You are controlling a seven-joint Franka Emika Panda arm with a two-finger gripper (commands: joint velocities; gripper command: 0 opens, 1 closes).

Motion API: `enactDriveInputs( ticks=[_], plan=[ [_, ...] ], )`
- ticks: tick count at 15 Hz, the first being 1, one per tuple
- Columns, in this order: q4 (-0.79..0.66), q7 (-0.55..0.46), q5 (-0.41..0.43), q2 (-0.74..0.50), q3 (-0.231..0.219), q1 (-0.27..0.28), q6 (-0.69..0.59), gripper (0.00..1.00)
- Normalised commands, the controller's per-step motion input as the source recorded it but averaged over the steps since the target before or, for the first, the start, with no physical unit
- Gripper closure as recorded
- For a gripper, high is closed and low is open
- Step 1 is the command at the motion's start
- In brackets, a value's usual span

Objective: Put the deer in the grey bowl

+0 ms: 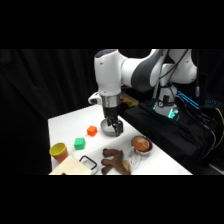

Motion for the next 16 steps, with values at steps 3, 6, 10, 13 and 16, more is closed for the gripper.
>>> enactDriveInputs(
  ticks=[3,6,10,13,16],
  plan=[
    [0.28,0.34,-0.054,0.35,-0.025,0.104,0.20,0.00],
    [0.36,0.27,-0.039,0.41,-0.064,0.114,0.17,0.00],
    [0.39,0.16,-0.001,0.40,-0.098,0.118,0.10,0.00],
    [0.28,0.10,0.037,0.32,-0.114,0.108,0.08,0.00],
    [0.15,0.07,0.043,0.23,-0.121,0.099,0.11,0.00]
  ],
)
